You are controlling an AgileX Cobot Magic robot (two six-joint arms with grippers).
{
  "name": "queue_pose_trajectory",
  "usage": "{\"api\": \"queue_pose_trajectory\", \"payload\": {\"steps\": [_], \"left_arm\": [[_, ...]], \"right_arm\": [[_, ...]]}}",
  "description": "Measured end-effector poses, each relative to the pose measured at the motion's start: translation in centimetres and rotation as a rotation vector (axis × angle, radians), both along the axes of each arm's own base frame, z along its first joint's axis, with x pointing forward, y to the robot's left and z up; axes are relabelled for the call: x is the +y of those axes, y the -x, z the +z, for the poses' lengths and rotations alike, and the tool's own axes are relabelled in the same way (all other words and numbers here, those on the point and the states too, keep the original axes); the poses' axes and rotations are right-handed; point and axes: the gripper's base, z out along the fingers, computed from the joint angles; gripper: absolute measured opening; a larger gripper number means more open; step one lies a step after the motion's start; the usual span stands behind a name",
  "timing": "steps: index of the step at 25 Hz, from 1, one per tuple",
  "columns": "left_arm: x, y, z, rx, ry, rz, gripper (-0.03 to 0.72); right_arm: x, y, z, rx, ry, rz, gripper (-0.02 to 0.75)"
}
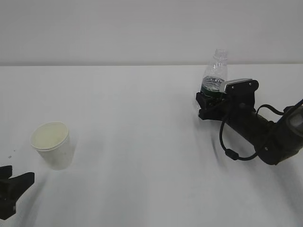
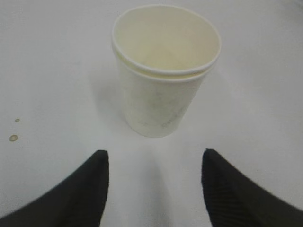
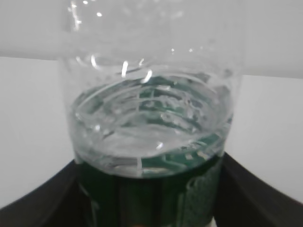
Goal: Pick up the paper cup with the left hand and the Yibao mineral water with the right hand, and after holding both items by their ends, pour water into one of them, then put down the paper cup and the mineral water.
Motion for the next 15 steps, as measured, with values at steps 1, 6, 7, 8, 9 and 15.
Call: {"api": "queue_pose_trajectory", "payload": {"steps": [1,6,7,8,9,15], "left_arm": [[-0.01,0.0,0.01,-0.002,-0.001,-0.001,0.467],[-0.04,0.01,0.02,-0.003,-0.002,-0.007,0.571],[-0.05,0.01,0.02,-0.004,-0.004,-0.008,0.579],[-0.06,0.01,0.02,-0.004,-0.004,-0.01,0.584],[-0.04,0.01,0.02,-0.004,-0.004,-0.008,0.585],[0.54,-0.21,0.01,-0.004,-0.009,0.066,0.585]], "right_arm": [[0.0,0.0,0.0,0.0,0.0,0.0,0.51],[0.0,0.0,0.0,0.0,0.0,0.0,0.51],[0.0,0.0,0.0,0.0,0.0,0.0,0.51],[0.0,0.0,0.0,0.0,0.0,0.0,0.51],[0.0,0.0,0.0,0.0,0.0,0.0,0.51],[0.0,0.0,0.0,0.0,0.0,0.0,0.51]]}}
